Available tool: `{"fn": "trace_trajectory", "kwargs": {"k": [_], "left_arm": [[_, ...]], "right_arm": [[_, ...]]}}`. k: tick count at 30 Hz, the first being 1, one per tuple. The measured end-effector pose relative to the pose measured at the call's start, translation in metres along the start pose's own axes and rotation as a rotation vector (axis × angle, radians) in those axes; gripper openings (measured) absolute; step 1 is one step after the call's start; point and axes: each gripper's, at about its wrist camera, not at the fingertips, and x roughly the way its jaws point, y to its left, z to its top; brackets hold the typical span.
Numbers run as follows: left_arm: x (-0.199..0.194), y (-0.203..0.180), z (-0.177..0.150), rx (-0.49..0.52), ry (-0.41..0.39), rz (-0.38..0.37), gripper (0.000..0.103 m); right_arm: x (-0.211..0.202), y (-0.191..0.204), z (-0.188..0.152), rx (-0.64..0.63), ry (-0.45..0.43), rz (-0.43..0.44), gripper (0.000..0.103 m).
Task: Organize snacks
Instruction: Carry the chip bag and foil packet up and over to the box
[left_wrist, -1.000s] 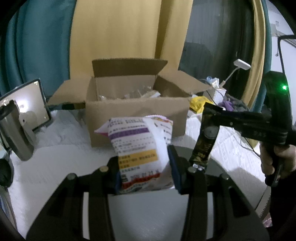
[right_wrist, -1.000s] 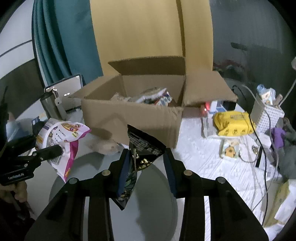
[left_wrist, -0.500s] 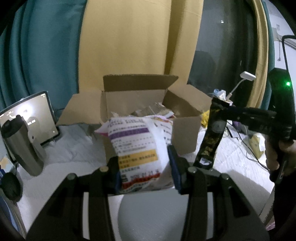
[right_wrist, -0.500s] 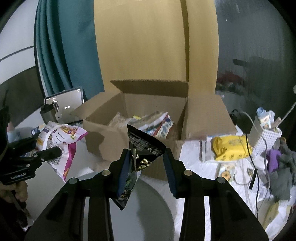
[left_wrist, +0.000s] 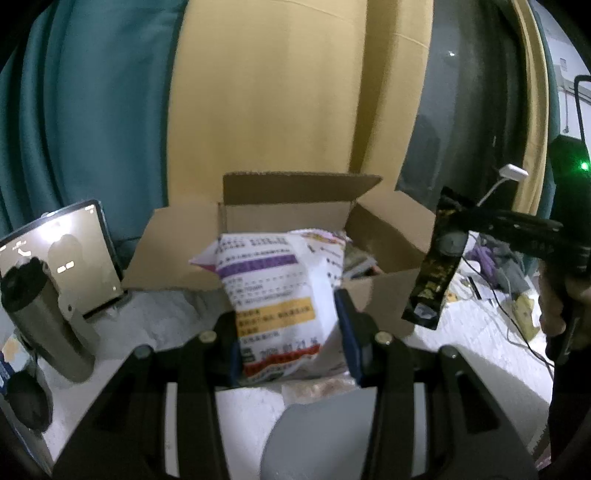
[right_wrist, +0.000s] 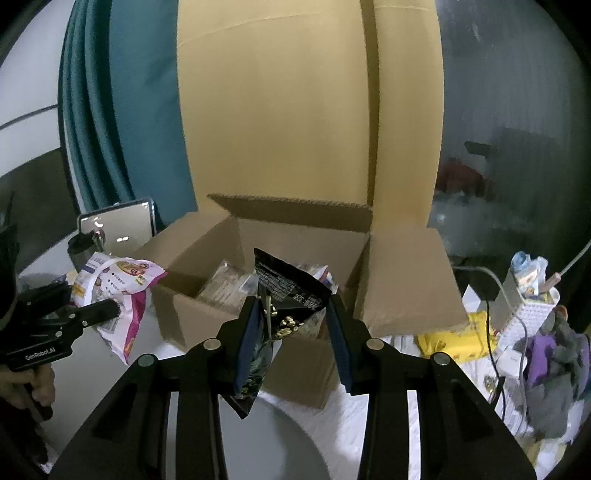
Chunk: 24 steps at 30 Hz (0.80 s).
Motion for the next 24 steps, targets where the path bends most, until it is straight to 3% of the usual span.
{"fn": "trace_trajectory", "kwargs": {"k": [24], "left_arm": [[0.065,0.012,0.044,-0.014,-0.024,0.003,0.044]], "right_arm": [[0.041,-0.051,0.050,-0.013,-0.080,-0.122,0.039]]}}
